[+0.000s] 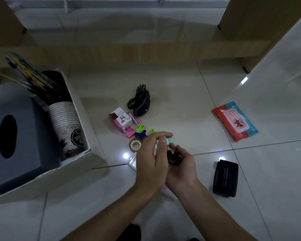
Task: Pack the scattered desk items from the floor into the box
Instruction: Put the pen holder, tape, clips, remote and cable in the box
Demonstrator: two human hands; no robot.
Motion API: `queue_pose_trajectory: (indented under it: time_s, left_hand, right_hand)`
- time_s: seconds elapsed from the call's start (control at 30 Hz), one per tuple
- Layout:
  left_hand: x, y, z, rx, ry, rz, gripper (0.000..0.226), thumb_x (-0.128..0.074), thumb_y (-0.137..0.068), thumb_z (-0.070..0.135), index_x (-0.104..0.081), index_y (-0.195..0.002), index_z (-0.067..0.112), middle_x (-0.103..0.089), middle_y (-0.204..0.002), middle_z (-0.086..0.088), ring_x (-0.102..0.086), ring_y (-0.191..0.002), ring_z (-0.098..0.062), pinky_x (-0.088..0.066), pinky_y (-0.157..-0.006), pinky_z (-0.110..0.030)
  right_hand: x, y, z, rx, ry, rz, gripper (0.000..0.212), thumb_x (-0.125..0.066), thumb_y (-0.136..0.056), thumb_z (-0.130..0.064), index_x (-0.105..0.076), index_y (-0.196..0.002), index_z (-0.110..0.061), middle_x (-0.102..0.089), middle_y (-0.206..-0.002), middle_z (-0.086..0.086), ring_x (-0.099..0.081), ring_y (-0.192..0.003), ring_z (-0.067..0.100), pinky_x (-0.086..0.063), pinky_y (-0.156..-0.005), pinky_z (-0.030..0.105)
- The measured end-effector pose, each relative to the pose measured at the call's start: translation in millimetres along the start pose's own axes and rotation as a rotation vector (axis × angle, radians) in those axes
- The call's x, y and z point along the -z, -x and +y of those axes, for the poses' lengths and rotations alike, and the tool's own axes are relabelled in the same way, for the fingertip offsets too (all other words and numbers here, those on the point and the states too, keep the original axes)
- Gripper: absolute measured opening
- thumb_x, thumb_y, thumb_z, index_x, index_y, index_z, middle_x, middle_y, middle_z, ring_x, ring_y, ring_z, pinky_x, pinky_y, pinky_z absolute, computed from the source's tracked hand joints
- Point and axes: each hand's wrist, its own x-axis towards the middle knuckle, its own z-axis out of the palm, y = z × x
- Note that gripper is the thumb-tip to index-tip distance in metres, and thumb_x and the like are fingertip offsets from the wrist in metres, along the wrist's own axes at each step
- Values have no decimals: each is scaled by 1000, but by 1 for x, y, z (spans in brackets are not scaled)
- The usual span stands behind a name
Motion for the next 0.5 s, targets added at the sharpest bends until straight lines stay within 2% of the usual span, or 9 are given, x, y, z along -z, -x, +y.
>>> queue_pose_trajectory:
  time_s: [0.07,0.1,0.17,0.2,0.27,0.33,0.4,0.5]
  left_hand:
    - [13,-21,-17,-135,-258,-10,19,-51,-98,26,-65,-110,25,-63,-112,18,-58,-111,-9,-48,-93,-33]
    - [22,-33,-28,-143,-440,-77,24,-55,-96,26,-61,-119,25,-59,-121,14,-53,-117,-12,-46,-98,-37]
    - [38,-54,-51,-40,-808,-307,44,-60,-92,27,-51,-135,28,-50,-140,6,-41,-131,-19,-40,-105,-43]
    - [45,-59,-60,1,-910,-396,47,-60,-92,25,-50,-138,30,-49,-144,5,-39,-134,-21,-39,-105,-44]
    - [52,-61,-72,-10,-925,-415,41,-61,-93,18,-56,-133,29,-58,-135,4,-47,-127,-23,-43,-98,-44]
    - [55,-59,-76,-42,-870,-323,36,-64,-91,15,-62,-125,28,-66,-119,3,-56,-113,-23,-45,-88,-39]
    - [56,-55,-75,-31,-848,-240,34,-68,-89,21,-63,-122,29,-68,-110,3,-57,-105,-21,-41,-79,-35]
    - [55,-51,-74,-15,-852,-234,38,-75,-84,34,-64,-120,31,-67,-111,6,-56,-105,-19,-42,-82,-36]
  right_hand:
    - [5,-4,-14,55,-12,52,24,-56,-97,-22,-59,-76,-9,-61,-70,8,-61,-62,16,-55,-56,22]
    - [9,-5,-22,61,-9,71,28,-56,-98,-25,-57,-73,-11,-58,-68,6,-59,-56,13,-50,-45,18]
    - [16,-4,-33,69,38,79,30,-58,-97,-30,-56,-72,-14,-57,-68,3,-56,-47,10,-41,-35,15]
    - [20,-5,-38,66,60,83,29,-59,-97,-31,-58,-74,-14,-57,-67,3,-55,-44,9,-39,-33,15]
    - [24,-7,-40,54,95,65,24,-60,-97,-31,-63,-82,-13,-57,-65,2,-51,-42,8,-37,-32,16]
    - [25,-8,-40,30,127,33,21,-60,-97,-31,-67,-91,-11,-57,-64,3,-51,-43,8,-39,-33,16]
    - [25,-11,-38,11,120,21,21,-62,-95,-26,-67,-86,-8,-62,-67,6,-57,-46,11,-46,-37,18]
    - [25,-14,-35,10,113,26,26,-65,-91,-21,-63,-69,-7,-71,-82,14,-68,-57,18,-56,-45,23]
